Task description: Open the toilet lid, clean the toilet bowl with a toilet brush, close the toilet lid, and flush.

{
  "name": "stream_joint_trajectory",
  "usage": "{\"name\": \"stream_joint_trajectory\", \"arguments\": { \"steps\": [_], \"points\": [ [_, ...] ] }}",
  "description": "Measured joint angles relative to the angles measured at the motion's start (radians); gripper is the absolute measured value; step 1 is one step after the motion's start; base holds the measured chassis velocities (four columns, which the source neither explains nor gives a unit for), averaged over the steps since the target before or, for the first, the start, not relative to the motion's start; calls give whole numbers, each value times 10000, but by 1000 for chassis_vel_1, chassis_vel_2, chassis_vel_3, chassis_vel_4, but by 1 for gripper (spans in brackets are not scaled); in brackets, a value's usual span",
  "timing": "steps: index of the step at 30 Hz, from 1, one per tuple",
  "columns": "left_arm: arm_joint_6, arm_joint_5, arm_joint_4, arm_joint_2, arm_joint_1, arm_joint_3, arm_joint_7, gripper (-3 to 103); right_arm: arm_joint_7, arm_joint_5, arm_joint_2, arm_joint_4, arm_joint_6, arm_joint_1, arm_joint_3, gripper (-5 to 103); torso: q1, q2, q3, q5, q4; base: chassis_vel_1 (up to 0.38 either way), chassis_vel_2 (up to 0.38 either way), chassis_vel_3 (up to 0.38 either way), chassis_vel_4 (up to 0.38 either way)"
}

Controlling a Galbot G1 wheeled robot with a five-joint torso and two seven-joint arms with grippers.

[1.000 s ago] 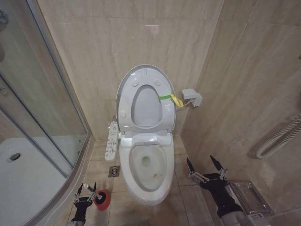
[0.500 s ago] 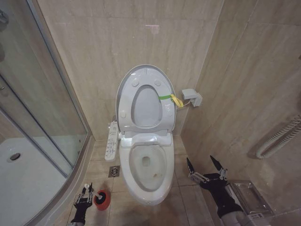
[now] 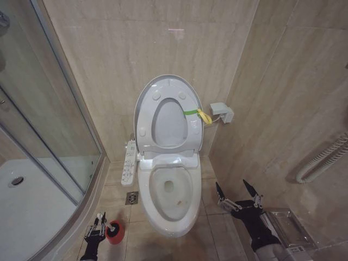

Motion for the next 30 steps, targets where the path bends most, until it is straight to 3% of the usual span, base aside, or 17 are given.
{"name": "stream_joint_trajectory", "arguments": {
  "steps": [12,16,19,24,30],
  "points": [
    [-112,-303,-1063,-119,541,-109,65,22,0,0,0,0,0,0,0,100,0,0,0,1,1,0,0,0,0],
    [253,-329,-2146,-172,991,-120,-34,22,0,0,0,0,0,0,0,100,0,0,0,-1,1,0,0,0,0],
    [944,-290,-3977,-211,1880,-192,-212,22,-1,0,0,0,0,0,0,100,0,0,0,1,1,0,0,0,0],
    [1436,-273,-5118,-253,2539,-214,-361,22,0,0,0,0,0,0,1,100,0,0,0,2,1,0,0,0,0],
    [2322,39,-7644,-473,3762,-200,-708,22,0,0,-1,0,0,0,0,100,0,1,-1,3,-1,0,0,0,0]
  ]
}}
